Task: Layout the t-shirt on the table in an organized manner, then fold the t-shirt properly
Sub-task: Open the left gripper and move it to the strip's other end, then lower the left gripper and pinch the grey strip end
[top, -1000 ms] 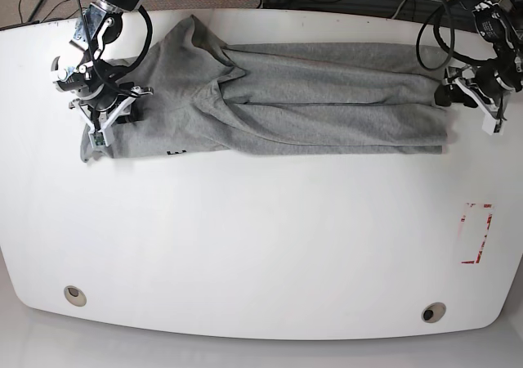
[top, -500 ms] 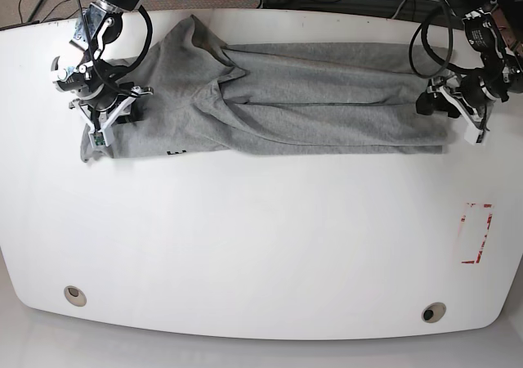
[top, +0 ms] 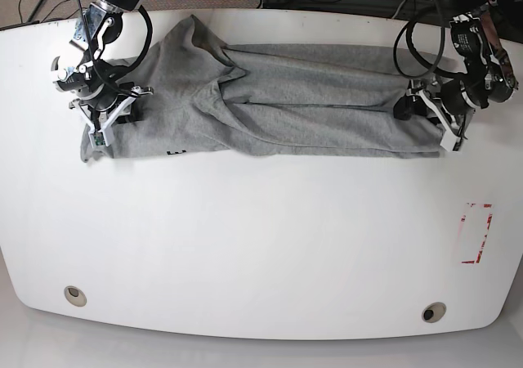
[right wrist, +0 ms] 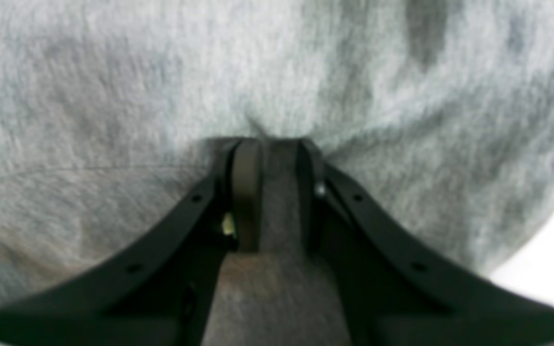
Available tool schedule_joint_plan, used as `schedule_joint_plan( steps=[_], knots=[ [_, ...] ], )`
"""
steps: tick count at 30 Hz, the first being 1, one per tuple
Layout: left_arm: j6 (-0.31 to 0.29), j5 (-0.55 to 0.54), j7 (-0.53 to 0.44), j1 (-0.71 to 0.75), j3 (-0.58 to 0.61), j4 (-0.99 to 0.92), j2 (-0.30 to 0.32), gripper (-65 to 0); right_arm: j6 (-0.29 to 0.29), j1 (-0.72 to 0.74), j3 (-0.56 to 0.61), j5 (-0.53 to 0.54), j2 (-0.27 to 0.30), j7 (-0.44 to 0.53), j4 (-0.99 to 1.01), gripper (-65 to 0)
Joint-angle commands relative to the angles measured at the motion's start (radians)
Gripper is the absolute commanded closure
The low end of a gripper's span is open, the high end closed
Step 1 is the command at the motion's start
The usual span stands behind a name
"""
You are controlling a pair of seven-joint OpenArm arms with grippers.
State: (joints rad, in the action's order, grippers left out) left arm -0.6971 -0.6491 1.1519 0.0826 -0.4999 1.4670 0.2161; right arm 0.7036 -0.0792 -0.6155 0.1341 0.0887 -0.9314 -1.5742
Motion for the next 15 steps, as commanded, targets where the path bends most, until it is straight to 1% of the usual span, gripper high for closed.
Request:
schedule_joint_plan(
  steps=[1, 6, 7, 8, 9, 10, 15],
  knots=[
    [-0.001, -0.007, 0.000, -0.007, 0.002, 0.013, 0.012, -34.2, -0.005, -0.004, -0.001, -0.041, 0.004, -0.051, 0.005, -12.2],
    [-0.001, -0.007, -0.002, -0.010, -0.001, 0.013, 0.012, -16.8, -0.005, -0.004, -0.002, -0.041, 0.004, -0.051, 0.005, -12.2],
    [-0.001, -0.007, -0.003, -0.010, -0.001, 0.013, 0.012, -12.4, -0.005, -0.004, -0.002, -0.041, 0.004, -0.051, 0.005, -12.2],
    [-0.001, -0.007, -0.003, -0.010, -0.001, 0.013, 0.012, -11.2, -0.005, -0.004, -0.002, -0.041, 0.004, -0.051, 0.005, -12.2],
    [-0.001, -0.007, -0.003, -0.010, -0.003, 0.013, 0.012, -8.6, -0.005, -0.004, -0.002, -0.041, 0.004, -0.051, 0.005, -12.2],
    [-0.001, -0.007, -0.003, -0.010, -0.004, 0.016, 0.012, -7.9, -0.005, -0.004, -0.002, -0.041, 0.004, -0.051, 0.005, -12.2],
    [-0.001, -0.008, -0.010, -0.007, -0.004, 0.030, 0.016, -7.5, -0.005, -0.004, -0.002, -0.041, 0.004, -0.051, 0.005, -12.2]
  ],
)
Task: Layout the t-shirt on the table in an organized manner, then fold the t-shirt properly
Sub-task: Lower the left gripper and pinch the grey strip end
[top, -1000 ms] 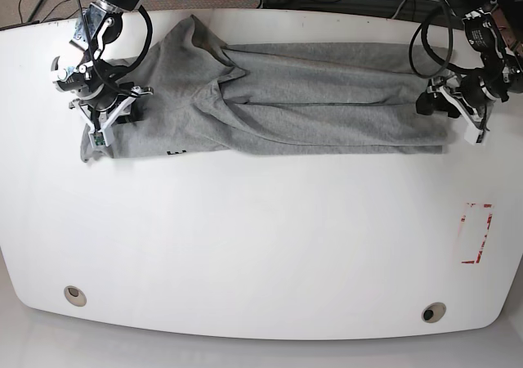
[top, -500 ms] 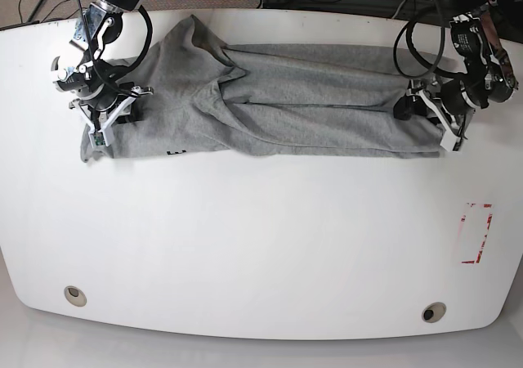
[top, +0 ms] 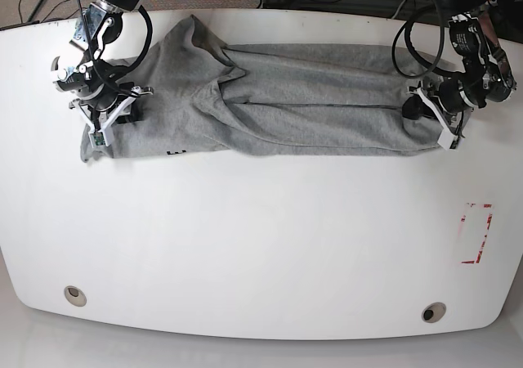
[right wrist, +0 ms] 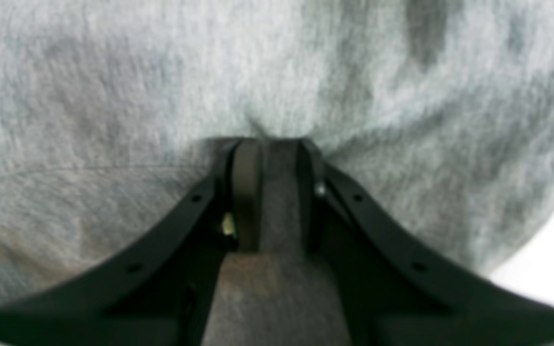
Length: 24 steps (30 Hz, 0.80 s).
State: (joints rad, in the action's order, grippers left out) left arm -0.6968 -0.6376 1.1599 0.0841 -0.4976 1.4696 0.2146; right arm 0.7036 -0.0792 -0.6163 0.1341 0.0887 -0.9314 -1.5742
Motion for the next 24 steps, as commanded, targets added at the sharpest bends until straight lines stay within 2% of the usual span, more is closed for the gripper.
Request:
schedule_joint_plan(
  steps=[1, 7, 16, 24],
  knots=[
    [-0.001, -0.020, -0.025, -0.007, -0.003, 0.041, 0.018, -7.5, -0.005, -0.004, -0.001, -0.041, 0.004, -0.051, 0.005, -12.2],
    [-0.001, 0.006, -0.059, 0.035, 0.024, 0.167, 0.019, -7.5, -0.005, -0.006, -0.001, -0.041, 0.004, -0.051, 0.005, -12.2],
    [-0.001, 0.177, -0.057, 0.075, 0.201, 0.386, 0.019, -7.5, -0.005, -0.006, -0.001, -0.041, 0.004, -0.051, 0.005, -12.2],
    [-0.001, 0.244, -0.057, 0.082, 0.327, 0.438, 0.018, -7.5, -0.005, -0.004, -0.001, -0.041, 0.004, -0.051, 0.005, -12.2]
  ],
)
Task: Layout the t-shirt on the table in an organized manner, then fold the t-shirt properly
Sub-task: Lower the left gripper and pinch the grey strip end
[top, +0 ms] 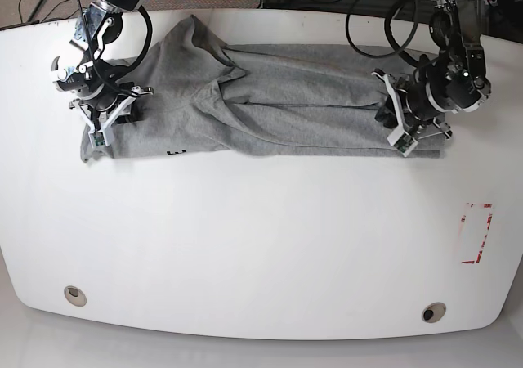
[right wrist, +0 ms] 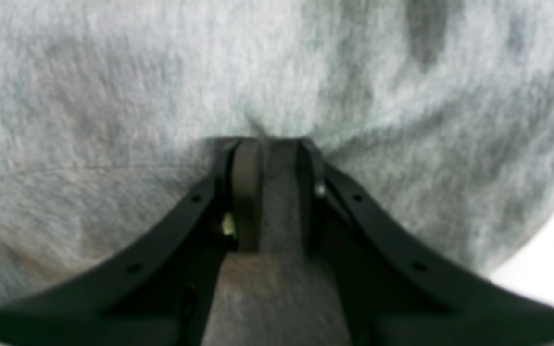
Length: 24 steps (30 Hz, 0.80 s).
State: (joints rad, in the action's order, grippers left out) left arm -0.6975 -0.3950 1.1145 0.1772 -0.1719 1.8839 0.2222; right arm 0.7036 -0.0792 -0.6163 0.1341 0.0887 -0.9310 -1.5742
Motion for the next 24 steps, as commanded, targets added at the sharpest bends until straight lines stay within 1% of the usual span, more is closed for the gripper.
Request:
schedule_joint_plan(
  steps=[1, 9, 15, 19, 21, 24],
  knots=[
    [-0.001, 0.005, -0.012, -0.011, 0.002, 0.024, 0.010, -7.6, -0.005, -0.004, -0.001, -0.041, 0.004, -0.052, 0.005, -12.2],
    [-0.001, 0.003, -0.009, -0.014, -0.005, 0.023, 0.012, -8.2, -0.005, -0.003, -0.001, -0.041, 0.004, -0.052, 0.005, -12.2],
    [-0.001, 0.003, -0.009, -0.017, -0.102, 0.018, 0.012, -8.3, -0.005, -0.003, -0.001, -0.041, 0.004, -0.052, 0.005, -12.2],
    [-0.001, 0.003, -0.009, -0.017, -0.142, 0.016, 0.012, -8.8, -0.005, -0.004, -0.001, -0.041, 0.004, -0.052, 0.005, -12.2],
    [-0.001, 0.003, -0.009, -0.017, -0.163, 0.016, 0.012, -11.2, -0.005, -0.004, -0.001, -0.041, 0.004, -0.052, 0.005, -12.2],
    [-0.001, 0.003, -0.009, -0.017, -0.213, 0.009, 0.012, -17.6, -0.005, -0.004, -0.001, -0.041, 0.004, -0.052, 0.005, -12.2]
  ],
)
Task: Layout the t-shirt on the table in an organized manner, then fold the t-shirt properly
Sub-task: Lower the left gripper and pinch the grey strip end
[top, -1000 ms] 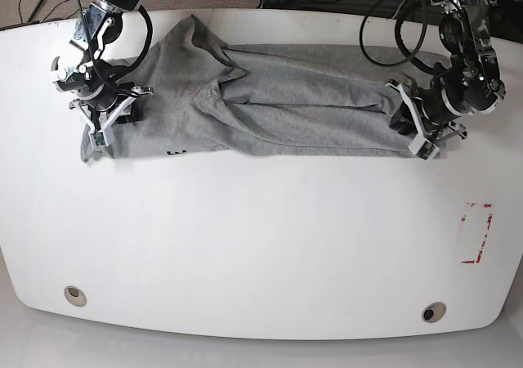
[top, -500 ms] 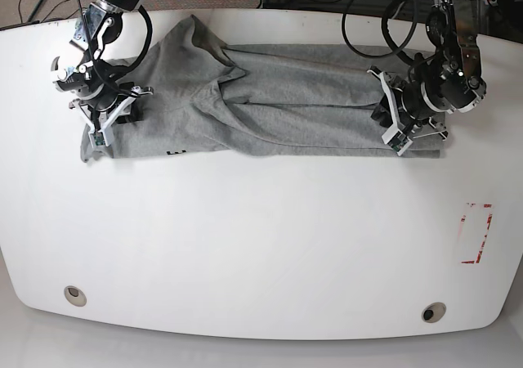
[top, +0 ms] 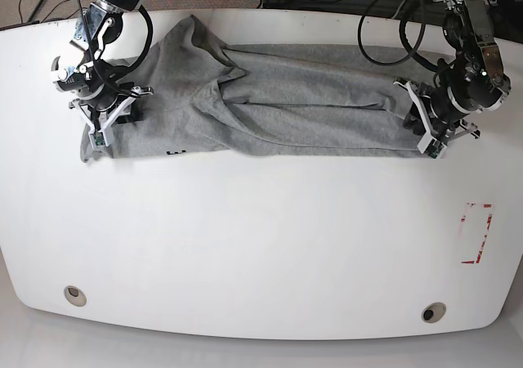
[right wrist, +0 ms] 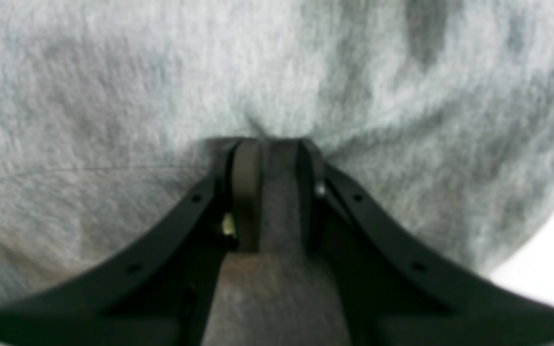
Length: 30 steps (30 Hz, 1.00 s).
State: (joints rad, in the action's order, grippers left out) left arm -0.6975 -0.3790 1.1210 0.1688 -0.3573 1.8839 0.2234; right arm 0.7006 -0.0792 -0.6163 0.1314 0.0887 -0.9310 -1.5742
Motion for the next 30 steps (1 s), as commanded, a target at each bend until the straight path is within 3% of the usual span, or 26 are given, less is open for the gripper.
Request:
schedule_joint_plan(
  steps=[1, 8, 10, 19, 24, 30],
  knots=[
    [-0.001, -0.013, -0.015, -0.007, -0.047, 0.003, 0.011, -20.7, -0.002, -0.004, -0.001, -0.039, 0.004, -0.052, 0.005, -12.2],
    [-0.001, -0.013, -0.014, -0.001, -0.193, -0.068, 0.003, -37.8, -0.002, -0.001, -0.001, -0.039, 0.004, -0.052, 0.005, -12.2],
    [-0.001, -0.013, -0.014, -0.001, -0.240, -0.108, -0.003, -39.4, -0.002, -0.001, -0.001, -0.039, 0.004, -0.052, 0.008, -12.2],
    [-0.001, -0.053, -0.014, -0.039, -0.389, -0.350, 0.000, -40.0, -0.002, -0.001, 0.000, -0.043, 0.004, -0.052, 0.010, -12.2],
    [-0.001, -0.136, -0.014, -0.045, -0.400, -0.465, 0.051, -40.0, -0.002, -0.003, 0.000, -0.043, 0.004, -0.052, 0.010, -12.2],
    [-0.001, -0.257, -0.014, -0.044, -0.386, -0.548, 0.070, -40.0, -0.002, -0.004, 0.000, -0.045, 0.004, -0.052, 0.010, -12.2]
  ],
)
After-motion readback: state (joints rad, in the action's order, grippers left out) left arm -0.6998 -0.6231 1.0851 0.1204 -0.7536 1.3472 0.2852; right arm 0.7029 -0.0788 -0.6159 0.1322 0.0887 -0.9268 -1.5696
